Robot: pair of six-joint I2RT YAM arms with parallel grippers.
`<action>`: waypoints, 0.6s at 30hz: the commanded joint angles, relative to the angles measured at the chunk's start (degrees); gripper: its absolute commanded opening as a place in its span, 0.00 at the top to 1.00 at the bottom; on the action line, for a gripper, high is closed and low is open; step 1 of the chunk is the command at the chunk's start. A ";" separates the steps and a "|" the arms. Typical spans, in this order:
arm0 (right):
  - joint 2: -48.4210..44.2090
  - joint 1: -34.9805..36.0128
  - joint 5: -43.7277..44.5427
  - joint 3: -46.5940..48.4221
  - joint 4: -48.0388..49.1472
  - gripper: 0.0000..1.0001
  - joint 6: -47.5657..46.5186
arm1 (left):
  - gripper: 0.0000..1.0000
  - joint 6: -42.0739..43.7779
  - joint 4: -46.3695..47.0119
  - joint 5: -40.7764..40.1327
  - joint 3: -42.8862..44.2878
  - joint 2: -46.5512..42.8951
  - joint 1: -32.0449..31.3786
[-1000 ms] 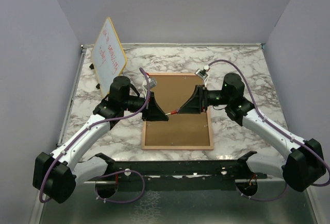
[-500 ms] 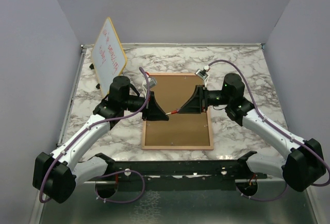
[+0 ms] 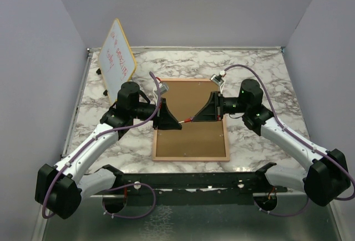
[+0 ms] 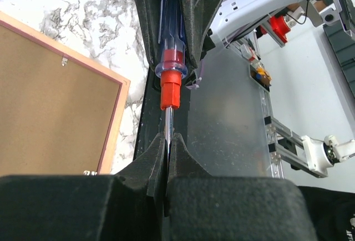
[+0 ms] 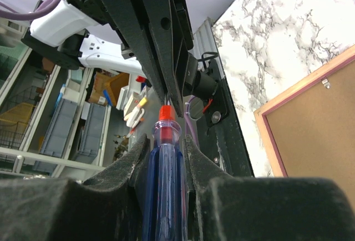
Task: Take the photo out of the frame
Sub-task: Pick up the screwdriver from the center of the board.
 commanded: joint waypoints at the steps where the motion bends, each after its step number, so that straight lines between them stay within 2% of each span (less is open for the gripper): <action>1: -0.62 0.61 -2.08 -0.34 0.80 0.99 0.05 | 1.00 -0.38 1.28 -6.34 -1.54 -0.49 0.28; 4: -0.62 0.56 -0.65 0.28 -1.51 0.99 -1.35 | 0.66 -0.98 1.27 -8.23 -1.58 -0.58 0.33; 7: -0.58 0.56 2.69 1.88 -8.02 0.99 -5.00 | 0.49 -0.77 0.36 -14.69 -1.52 -1.76 0.28; 9: -0.64 0.56 7.51 3.58 -14.44 0.99 -7.67 | 0.31 0.06 -2.46 -22.30 -1.71 -3.03 0.28; 11: -0.06 0.56 11.49 5.23 -20.85 0.99 -9.70 | 0.25 0.25 -3.86 -27.90 -2.13 -4.42 0.28; 14: 1.65 0.58 15.74 7.20 -26.73 1.00 -11.05 | 0.06 -1.07 -4.05 -35.13 -3.30 -6.87 0.28; 16: 2.78 0.56 17.85 7.77 -28.79 0.99 -10.68 | 0.01 -1.30 -6.12 -41.08 -3.40 -8.12 0.29; 18: 3.98 0.86 20.08 9.16 -31.37 1.00 -11.14 | 0.01 -0.97 -9.04 -46.57 -3.25 -8.85 0.28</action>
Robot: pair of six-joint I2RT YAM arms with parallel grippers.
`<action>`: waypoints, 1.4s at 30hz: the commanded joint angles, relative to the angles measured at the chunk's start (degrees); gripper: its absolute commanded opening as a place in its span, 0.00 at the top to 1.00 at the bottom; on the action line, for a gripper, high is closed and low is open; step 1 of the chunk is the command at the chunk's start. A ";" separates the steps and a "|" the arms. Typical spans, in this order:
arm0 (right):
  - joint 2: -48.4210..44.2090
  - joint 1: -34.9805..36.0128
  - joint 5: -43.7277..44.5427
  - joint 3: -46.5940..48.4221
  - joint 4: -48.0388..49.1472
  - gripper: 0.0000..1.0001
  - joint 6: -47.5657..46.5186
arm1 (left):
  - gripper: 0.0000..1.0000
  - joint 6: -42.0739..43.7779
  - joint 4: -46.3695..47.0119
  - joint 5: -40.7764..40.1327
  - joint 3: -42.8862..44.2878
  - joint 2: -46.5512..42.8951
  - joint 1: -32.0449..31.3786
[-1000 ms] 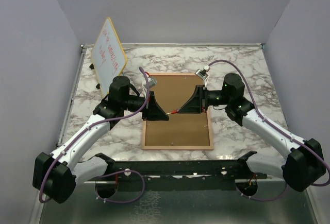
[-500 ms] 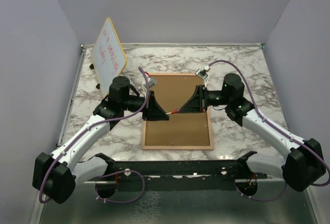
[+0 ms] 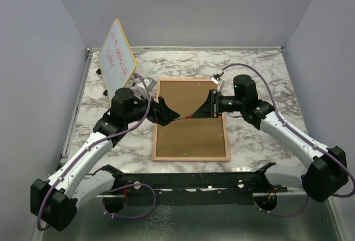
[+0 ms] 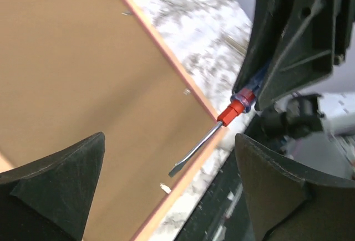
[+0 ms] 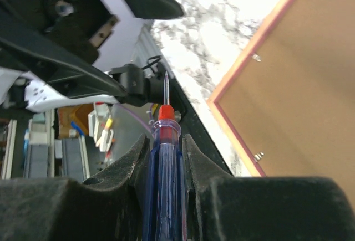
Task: Take the photo out of the frame
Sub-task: Pick up the screwdriver from the center of the board, then release the photo frame item from the photo frame.
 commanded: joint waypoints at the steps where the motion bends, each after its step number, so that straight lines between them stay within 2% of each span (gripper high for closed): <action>1: 2.66 1.01 9.50 3.39 -11.35 0.99 -2.61 | 0.01 0.01 -6.97 -19.45 -0.37 -2.60 0.16; 5: 3.33 3.99 19.90 7.02 -17.19 0.99 -3.87 | 0.01 -3.44 -15.14 -32.31 0.01 -2.38 0.15; 8: 3.31 8.77 28.43 9.73 -19.70 0.99 -5.54 | 0.01 -7.63 -21.49 -41.10 0.12 -0.72 0.15; 13: 4.40 15.11 41.59 12.51 -23.15 1.00 -7.55 | 0.01 -11.68 -24.73 -39.64 -1.26 1.70 0.15; 17: 6.25 18.11 46.41 15.01 -25.56 0.99 -9.24 | 0.01 -12.81 -24.45 -38.92 -3.38 2.29 0.16; 21: 9.15 18.60 42.14 16.88 -27.43 1.00 -10.08 | 0.01 -11.86 -24.52 -39.55 -4.75 3.80 0.15; 25: 12.51 18.93 42.10 18.66 -31.34 1.00 -8.55 | 0.01 -12.52 -24.43 -39.42 -4.51 7.00 0.15; 29: 14.79 19.66 38.89 17.18 -27.07 1.00 -4.90 | 0.03 -13.67 -23.71 -39.14 -5.18 10.15 0.15; 33: 15.93 20.16 37.57 14.74 -20.93 1.00 0.48 | 0.13 -15.04 -22.67 -39.09 -5.81 12.03 0.22; 42: 18.90 20.12 38.69 13.00 -17.51 1.00 5.22 | 0.13 -18.17 -17.43 -40.31 -3.21 16.89 0.24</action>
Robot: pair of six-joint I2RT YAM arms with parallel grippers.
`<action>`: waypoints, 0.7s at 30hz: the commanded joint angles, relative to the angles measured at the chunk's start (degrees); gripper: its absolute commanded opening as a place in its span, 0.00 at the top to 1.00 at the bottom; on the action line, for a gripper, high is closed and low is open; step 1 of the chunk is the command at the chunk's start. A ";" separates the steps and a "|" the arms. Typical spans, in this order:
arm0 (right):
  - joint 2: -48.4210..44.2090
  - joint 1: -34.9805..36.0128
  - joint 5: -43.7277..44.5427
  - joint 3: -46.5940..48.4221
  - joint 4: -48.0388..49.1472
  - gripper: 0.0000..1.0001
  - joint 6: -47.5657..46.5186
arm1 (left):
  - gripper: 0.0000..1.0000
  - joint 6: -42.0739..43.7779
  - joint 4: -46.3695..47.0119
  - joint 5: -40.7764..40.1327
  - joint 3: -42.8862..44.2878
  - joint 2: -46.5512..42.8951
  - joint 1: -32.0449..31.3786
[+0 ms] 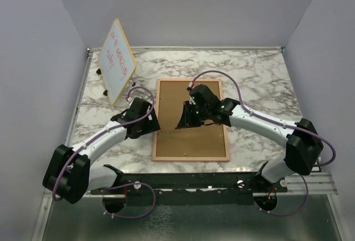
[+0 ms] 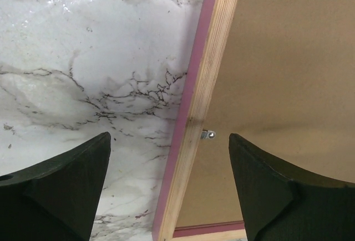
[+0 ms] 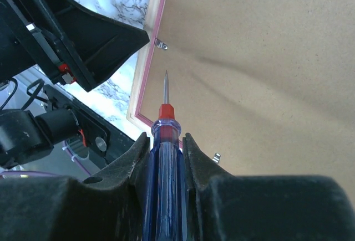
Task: Take the photo out of the frame
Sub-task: Release the photo frame item from the photo frame.
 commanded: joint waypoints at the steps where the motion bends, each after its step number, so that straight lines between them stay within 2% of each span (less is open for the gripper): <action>1: 0.47 0.37 0.76 -1.26 2.26 1.00 3.19 | 0.15 -1.29 3.63 -2.23 3.01 3.62 0.13; 5: -1.14 0.38 2.93 -2.65 2.91 1.00 5.39 | 0.34 -0.20 6.41 -3.42 4.22 7.42 0.20; 8: -2.62 0.38 2.10 -4.74 5.49 0.99 6.32 | 0.41 0.68 7.75 -3.01 5.74 9.81 0.22; 16: -2.61 1.00 2.57 -5.83 7.82 0.99 6.15 | 0.49 3.42 8.45 -4.43 8.85 14.07 0.20; 21: -2.45 2.95 3.54 -6.14 13.03 1.00 0.59 | 0.56 5.24 8.36 -3.76 9.10 15.79 0.20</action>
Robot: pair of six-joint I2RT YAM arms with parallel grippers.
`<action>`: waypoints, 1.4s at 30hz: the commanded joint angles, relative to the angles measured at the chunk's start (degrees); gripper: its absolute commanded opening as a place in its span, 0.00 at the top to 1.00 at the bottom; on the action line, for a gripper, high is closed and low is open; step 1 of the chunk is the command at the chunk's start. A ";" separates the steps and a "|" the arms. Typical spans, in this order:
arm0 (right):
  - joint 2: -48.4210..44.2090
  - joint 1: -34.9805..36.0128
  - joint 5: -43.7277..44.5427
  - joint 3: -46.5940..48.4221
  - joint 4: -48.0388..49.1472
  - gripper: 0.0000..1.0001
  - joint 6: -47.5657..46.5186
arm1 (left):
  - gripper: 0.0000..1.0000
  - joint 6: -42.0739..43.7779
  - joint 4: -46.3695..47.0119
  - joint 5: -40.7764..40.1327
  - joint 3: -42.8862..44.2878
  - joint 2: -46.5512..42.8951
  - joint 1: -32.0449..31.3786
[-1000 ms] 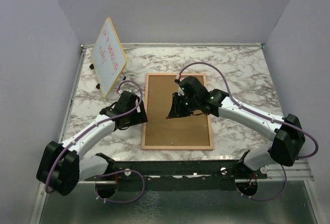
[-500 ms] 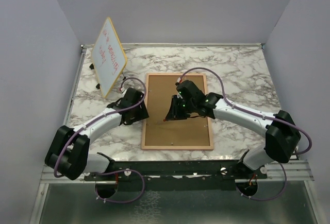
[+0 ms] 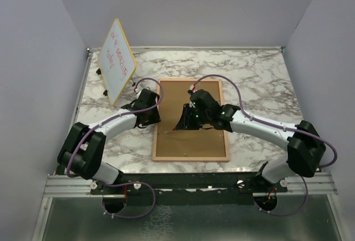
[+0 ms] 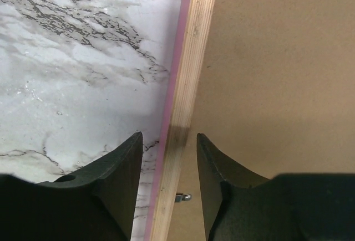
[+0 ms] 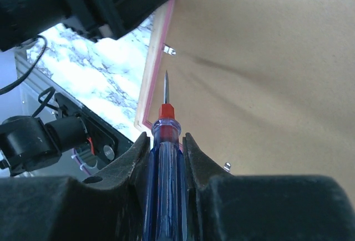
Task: Take the photo out of the frame
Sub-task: Release the photo frame item from the photo frame.
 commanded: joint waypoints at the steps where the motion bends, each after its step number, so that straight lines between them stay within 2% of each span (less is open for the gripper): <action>1: -1.07 1.96 2.70 -0.63 6.42 0.99 -5.81 | 0.56 2.71 0.33 -1.10 1.03 1.65 0.20; 6: -2.05 2.62 6.48 0.41 3.27 1.00 -15.38 | 0.62 3.92 0.32 -0.71 0.95 2.59 0.20; 11: -3.96 4.03 7.88 -1.24 5.31 1.00 -23.22 | 0.66 5.46 1.08 0.30 0.54 3.18 0.22; 13: -4.46 4.92 8.00 -1.51 6.14 0.99 -26.05 | 0.73 6.30 0.71 0.46 0.86 3.63 0.21; 15: -4.48 5.80 8.15 -1.61 7.00 0.99 -28.01 | 0.75 6.61 0.58 0.31 0.95 3.63 0.20; 18: -3.67 6.25 8.17 -1.11 7.31 1.00 -28.88 | 0.75 6.72 0.58 0.26 0.91 3.46 0.20; 24: -1.24 9.14 15.20 -0.93 9.04 1.00 -29.69 | 0.80 7.11 0.48 0.93 0.77 3.22 0.24; 26: -1.38 11.43 17.29 -2.33 13.05 0.99 -30.73 | 0.80 7.24 0.47 1.06 0.73 3.18 0.20; 29: -0.71 12.92 15.58 -4.75 18.28 0.99 -31.66 | 0.83 7.57 0.79 1.91 0.67 3.32 0.24; 40: 5.19 13.02 19.35 -0.96 14.63 0.99 -26.93 | 0.89 7.76 1.40 3.12 0.07 3.32 0.20; 42: 4.67 12.98 19.97 -2.09 16.43 0.99 -25.56 | 0.90 7.87 1.37 3.43 0.07 3.43 0.20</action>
